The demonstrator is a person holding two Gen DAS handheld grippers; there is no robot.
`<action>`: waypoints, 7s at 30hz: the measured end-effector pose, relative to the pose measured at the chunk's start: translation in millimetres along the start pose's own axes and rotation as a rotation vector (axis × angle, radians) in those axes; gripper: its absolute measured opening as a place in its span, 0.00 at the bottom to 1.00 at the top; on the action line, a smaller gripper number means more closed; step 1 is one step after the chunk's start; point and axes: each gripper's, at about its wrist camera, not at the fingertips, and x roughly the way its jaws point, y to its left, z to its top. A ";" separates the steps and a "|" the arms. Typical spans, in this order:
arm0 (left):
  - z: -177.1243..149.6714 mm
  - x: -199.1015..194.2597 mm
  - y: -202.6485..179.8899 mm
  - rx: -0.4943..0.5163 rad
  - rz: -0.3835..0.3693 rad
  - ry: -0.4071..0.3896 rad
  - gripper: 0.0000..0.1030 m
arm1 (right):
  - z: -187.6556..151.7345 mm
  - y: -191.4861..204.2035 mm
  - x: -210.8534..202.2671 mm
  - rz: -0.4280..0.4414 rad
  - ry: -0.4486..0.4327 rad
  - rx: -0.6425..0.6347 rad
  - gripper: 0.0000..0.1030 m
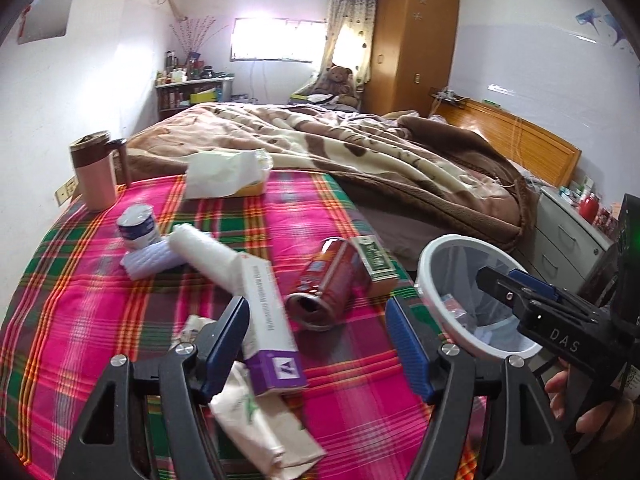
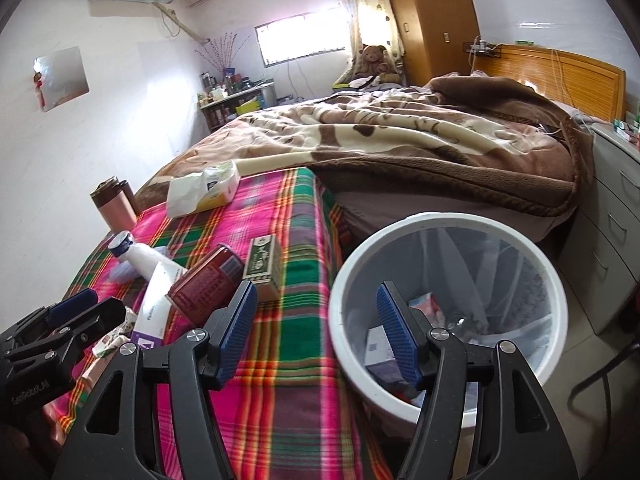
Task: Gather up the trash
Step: 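Move both open tools back toward the remaining trash on the bed, then grasp the purple-white cream box with the left tool while the right tool grasps the green box, then carry the cream box and green box over the white wastebasket, then open both tools to drop the boxes into the wastebasket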
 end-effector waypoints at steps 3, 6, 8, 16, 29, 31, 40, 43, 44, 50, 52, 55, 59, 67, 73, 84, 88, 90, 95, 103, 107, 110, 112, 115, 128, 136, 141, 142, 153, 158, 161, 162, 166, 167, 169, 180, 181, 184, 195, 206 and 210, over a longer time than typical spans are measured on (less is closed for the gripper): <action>-2.9 0.0 15.1 -0.023 0.021 0.010 0.70 | -0.7 9.1 5.9 0.017 0.013 -0.008 0.62; -6.5 -0.4 27.7 -0.039 0.037 0.017 0.70 | -2.1 16.7 12.6 0.030 0.029 -0.017 0.62; -8.5 0.0 35.6 -0.049 0.052 0.024 0.71 | -2.8 21.9 18.5 0.033 0.042 -0.027 0.62; -14.7 6.7 57.0 -0.080 0.078 0.052 0.71 | 1.1 33.3 40.5 0.018 0.083 -0.058 0.62; -5.9 35.9 60.0 -0.093 0.034 0.124 0.71 | 13.7 36.4 76.3 -0.003 0.149 -0.089 0.62; -4.6 43.4 56.5 -0.088 0.018 0.149 0.71 | 14.9 37.1 79.7 0.001 0.157 -0.097 0.62; -4.9 60.0 42.0 -0.053 0.020 0.196 0.71 | 20.4 36.2 92.8 0.011 0.185 -0.104 0.62; -5.0 65.3 39.9 -0.052 0.026 0.215 0.71 | 21.5 35.4 94.8 0.020 0.187 -0.104 0.62; -5.0 66.9 38.8 -0.049 0.026 0.216 0.71 | 21.5 34.8 96.4 0.023 0.192 -0.101 0.62; -4.7 71.4 34.9 -0.016 0.064 0.214 0.71 | 22.9 31.1 101.9 0.039 0.206 -0.086 0.61; -4.5 73.7 34.9 0.002 0.094 0.218 0.71 | 23.5 30.1 103.4 0.055 0.211 -0.080 0.58; -4.2 75.2 38.8 0.004 0.120 0.223 0.71 | 23.2 30.6 105.0 0.084 0.222 -0.072 0.51; -2.7 79.1 36.5 0.026 0.135 0.235 0.71 | 23.6 34.1 104.3 0.099 0.224 -0.085 0.43; -0.5 84.9 33.8 0.050 0.145 0.234 0.71 | 23.0 34.1 110.2 0.135 0.252 -0.066 0.43; 0.4 83.2 33.3 0.051 0.139 0.221 0.60 | 21.2 33.4 108.5 0.137 0.244 -0.063 0.41; 3.4 76.8 40.0 0.019 0.109 0.190 0.31 | 20.8 30.4 102.3 0.141 0.219 -0.050 0.41; 2.7 75.3 41.1 0.005 0.096 0.187 0.28 | 21.1 28.3 97.7 0.142 0.198 -0.038 0.41; 2.2 72.6 42.4 -0.008 0.087 0.179 0.27 | 21.2 27.5 94.9 0.143 0.189 -0.033 0.41; 3.8 64.4 46.6 -0.044 0.059 0.149 0.25 | 19.0 26.7 88.8 0.144 0.176 -0.035 0.41; 4.3 53.2 51.5 -0.073 0.041 0.123 0.23 | 18.2 25.2 79.6 0.148 0.154 -0.027 0.41; 3.7 46.8 52.6 -0.078 0.031 0.112 0.23 | 17.5 24.7 75.0 0.154 0.145 -0.020 0.41; 2.1 47.6 52.7 -0.073 0.040 0.122 0.23 | 16.4 23.7 72.0 0.155 0.140 -0.015 0.41; 1.5 50.7 51.2 -0.067 0.032 0.137 0.23 | 15.5 23.6 72.4 0.153 0.143 -0.012 0.41; 1.9 51.2 45.5 -0.071 -0.003 0.137 0.23 | 14.4 23.1 71.4 0.153 0.144 -0.009 0.41; -5.3 88.0 30.1 -0.023 0.058 0.247 0.59 | 10.5 20.1 72.2 0.160 0.161 0.002 0.41; -4.0 96.0 21.0 0.022 0.076 0.258 0.43 | 10.1 19.3 71.7 0.157 0.161 0.002 0.41; -9.5 98.5 25.5 -0.010 0.065 0.280 0.36 | 9.5 18.8 69.7 0.157 0.158 -0.001 0.41; -9.4 96.4 25.8 -0.012 0.064 0.275 0.36 | 9.5 18.8 68.9 0.157 0.157 -0.001 0.41; -1.0 64.4 29.0 -0.043 0.052 0.189 0.36 | 9.8 22.2 59.7 0.158 0.136 -0.011 0.41; 9.3 41.9 22.2 -0.026 0.043 0.131 0.36 | 12.6 22.7 48.3 0.159 0.110 -0.008 0.41; 15.5 28.1 12.3 -0.006 0.030 0.094 0.36 | 15.6 20.7 37.2 0.155 0.085 -0.008 0.41; 17.5 24.5 9.0 -0.002 0.022 0.084 0.36 | 16.3 19.7 34.5 0.153 0.077 -0.007 0.41; 25.7 14.8 -5.8 0.024 -0.013 0.047 0.36 | 19.9 12.2 19.9 0.130 0.046 0.003 0.41; 27.1 14.2 -9.3 0.029 -0.021 0.042 0.36 | 20.7 8.7 15.3 0.124 0.038 0.007 0.41; 29.3 11.3 -19.0 0.042 -0.039 0.032 0.36 | 22.0 4.6 10.9 0.107 0.028 0.011 0.41; 31.9 13.7 -73.6 0.117 -0.127 0.016 0.36 | 23.4 -31.7 -10.4 0.026 -0.017 0.059 0.41; 31.2 14.3 -78.0 0.119 -0.134 0.015 0.36 | 23.4 -34.6 -11.7 0.018 -0.019 0.062 0.41; 32.1 19.4 -93.5 0.138 -0.158 0.019 0.36 | 23.5 -45.0 -15.2 -0.009 -0.027 0.073 0.41; 28.9 47.1 -147.1 0.193 -0.241 0.072 0.36 | 17.3 -83.1 -11.3 -0.106 0.007 0.104 0.41; 21.0 69.8 -177.9 0.215 -0.260 0.123 0.36 | 11.1 -107.2 -1.4 -0.161 0.062 0.124 0.41; 20.5 78.8 -185.0 0.215 -0.272 0.144 0.36 | 9.0 -112.9 2.6 -0.176 0.080 0.129 0.41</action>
